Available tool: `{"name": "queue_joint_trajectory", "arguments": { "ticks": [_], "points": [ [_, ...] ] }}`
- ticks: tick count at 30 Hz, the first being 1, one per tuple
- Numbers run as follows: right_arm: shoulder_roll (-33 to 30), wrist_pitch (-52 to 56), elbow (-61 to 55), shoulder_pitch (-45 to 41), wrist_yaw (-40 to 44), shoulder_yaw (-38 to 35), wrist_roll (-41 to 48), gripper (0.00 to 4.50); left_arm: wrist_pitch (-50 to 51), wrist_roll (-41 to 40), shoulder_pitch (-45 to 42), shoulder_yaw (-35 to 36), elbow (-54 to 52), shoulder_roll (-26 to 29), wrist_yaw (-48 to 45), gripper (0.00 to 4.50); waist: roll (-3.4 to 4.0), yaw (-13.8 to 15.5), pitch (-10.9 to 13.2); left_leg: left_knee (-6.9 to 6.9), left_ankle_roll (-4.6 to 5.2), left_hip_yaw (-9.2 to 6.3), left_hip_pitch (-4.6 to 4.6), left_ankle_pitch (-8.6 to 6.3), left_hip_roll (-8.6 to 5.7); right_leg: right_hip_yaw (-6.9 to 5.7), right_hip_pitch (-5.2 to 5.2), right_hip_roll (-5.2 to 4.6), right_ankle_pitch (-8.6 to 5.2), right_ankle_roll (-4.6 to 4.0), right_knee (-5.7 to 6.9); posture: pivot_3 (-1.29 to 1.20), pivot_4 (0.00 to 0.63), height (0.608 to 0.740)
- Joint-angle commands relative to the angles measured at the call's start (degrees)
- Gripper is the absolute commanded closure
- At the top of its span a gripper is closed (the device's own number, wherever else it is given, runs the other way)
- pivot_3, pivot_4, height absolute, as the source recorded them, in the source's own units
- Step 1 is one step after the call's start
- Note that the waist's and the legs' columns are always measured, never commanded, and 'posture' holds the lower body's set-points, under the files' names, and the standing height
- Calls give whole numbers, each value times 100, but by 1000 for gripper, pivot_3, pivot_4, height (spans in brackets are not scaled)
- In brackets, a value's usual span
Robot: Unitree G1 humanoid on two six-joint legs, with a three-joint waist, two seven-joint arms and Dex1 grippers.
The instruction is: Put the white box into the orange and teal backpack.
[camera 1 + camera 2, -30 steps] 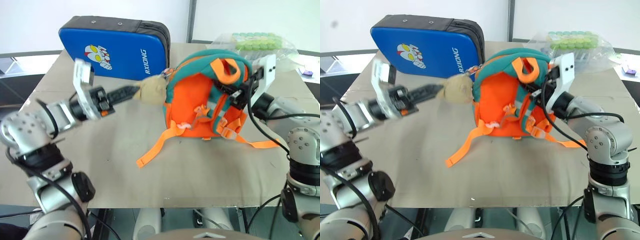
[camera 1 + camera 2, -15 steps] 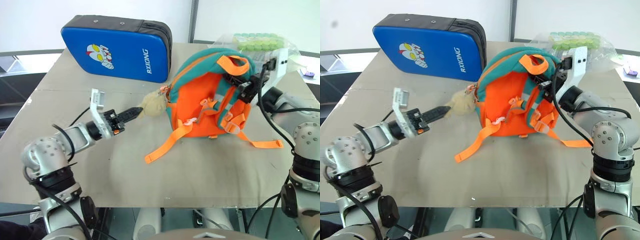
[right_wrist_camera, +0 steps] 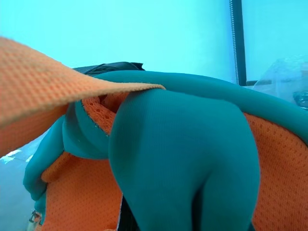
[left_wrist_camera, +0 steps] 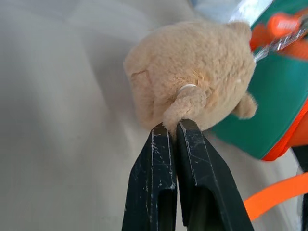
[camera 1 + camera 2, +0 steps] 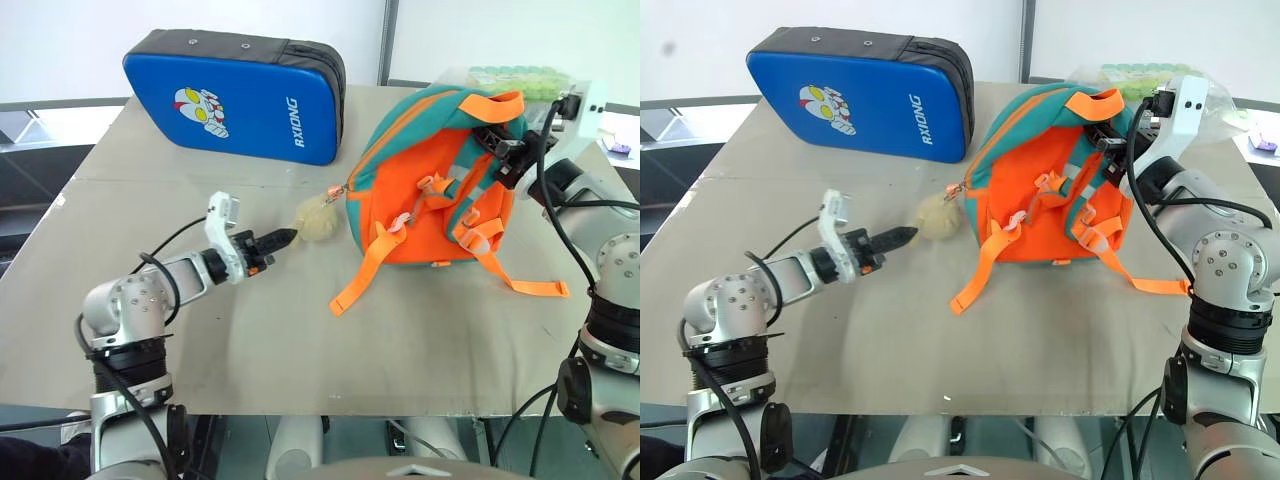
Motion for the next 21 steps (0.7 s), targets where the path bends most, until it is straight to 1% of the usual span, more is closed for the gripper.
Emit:
{"name": "queue_joint_trajectory", "arguments": {
  "ticks": [1, 3, 4, 6, 7, 9, 10, 11, 12, 13, 14, 15, 16, 17, 18, 21],
  "points": [
    [-581, -400, -834, 571, 673, 238, -540, 4500, -1003, 256, 8, -35, -367, -116, -308, 4411, 0, 43, 0, -1, 0, 1, -2, 0, 0, 0, 0, 0, 0, 0, -6, 0, 150, 740],
    [-637, -347, -1049, 894, 920, 362, -419, 4500, -1360, 349, 11, -24, -400, -147, -385, 4411, 3, 20, 0, -3, 0, 2, -2, 0, 1, 2, 0, 1, 1, 0, -13, 0, 150, 740],
    [-746, -535, -1148, 1110, 1158, 478, -609, 4168, -1560, 469, 43, -126, -458, -68, -541, 4486, 4, 15, -1, -4, 0, 6, 0, 0, 1, 6, 0, 1, 1, 1, -13, 0, 150, 740],
    [-869, -789, -1244, 1406, 1455, 545, -841, 3492, -1766, 609, 88, -257, -497, 41, -729, 4500, 4, 17, -1, -6, 0, 1, 2, 0, 2, 3, 1, 6, 1, 0, -13, 0, 150, 740],
    [-891, -859, -1271, 1523, 1545, 489, -856, 3005, -1765, 594, 116, -269, -508, 76, -793, 4500, 5, 18, -1, -6, 0, 3, 4, 0, 2, 5, 2, 6, 0, 0, -12, 0, 150, 740],
    [-996, -887, -1364, 1772, 1761, 299, -777, 2135, -1916, 600, 197, -273, -590, 151, -960, 3890, 5, 24, -1, -3, 0, 4, 4, 0, 2, 7, 2, 6, 1, 0, -12, 0, 150, 740],
    [-1064, -882, -1422, 1879, 1870, 188, -703, 1616, -1941, 583, 239, -246, -619, 187, -988, 3551, 5, 29, -1, -1, 1, 4, 4, 0, 2, 7, 6, 6, 1, 0, -14, 0, 150, 740],
    [-1162, -851, -1485, 1991, 1982, 47, -599, 1152, -1993, 604, 306, -232, -654, 253, -1057, 3141, 5, 37, -1, 1, 1, 4, 5, 0, 3, 6, 8, 6, 1, 0, -16, 0, 150, 740],
    [-1269, -793, -1537, 2098, 2107, -92, -475, 795, -2054, 649, 379, -229, -694, 318, -1112, 2742, 5, 37, -1, 1, 1, 4, 4, 0, 3, 6, 8, 6, 0, 0, -17, 0, 150, 740],
    [-1379, -756, -1586, 2215, 2233, -229, -378, 321, -2115, 678, 459, -224, -747, 382, -1169, 2259, 5, 36, -1, 1, 1, 4, 5, 0, 3, 6, 8, 6, 0, 0, -18, 0, 150, 740],
    [-1487, -753, -1621, 2334, 2339, -345, -343, 0, -2160, 673, 547, -214, -823, 439, -1226, 1847, 5, 34, -1, -1, 1, 4, 5, 0, 3, 6, 8, 6, 0, 0, -18, 0, 150, 740],
    [-1616, -788, -1650, 2505, 2483, -492, -358, 0, -2237, 680, 679, -214, -942, 522, -1321, 1185, 4, 33, -1, -3, 1, 4, 6, 0, 4, 6, 8, 6, 0, -1, -18, 0, 150, 740],
    [-1739, -799, -1693, 2692, 2646, -639, -327, 0, -2307, 702, 818, -233, -1062, 609, -1417, 783, 5, 32, -1, -4, 1, 4, 8, 0, 5, 6, 8, 6, 0, -1, -19, 0, 150, 740],
    [-1861, -859, -1780, 2961, 2892, -804, -334, 0, -2357, 673, 993, -226, -1206, 704, -1577, 236, 5, 34, -1, -4, 1, 4, 7, 0, 5, 6, 8, 6, -1, -1, -19, 0, 150, 740],
    [-1977, -933, -1847, 3257, 3144, -960, -389, 0, -2389, 606, 1164, -202, -1360, 783, -1734, 38, 4, 33, -1, -7, 1, 4, 5, -1, 5, 6, 7, 6, -1, -1, -22, 0, 150, 740],
    [-2221, -1310, -1940, 4231, 3961, -1353, -692, 0, -2561, 539, 1622, -87, -1751, 959, -1988, 38, 5, 43, -1, -16, 1, 5, 11, -1, 6, 5, 10, 5, -2, -2, -31, 0, 150, 740]
  ]
}}
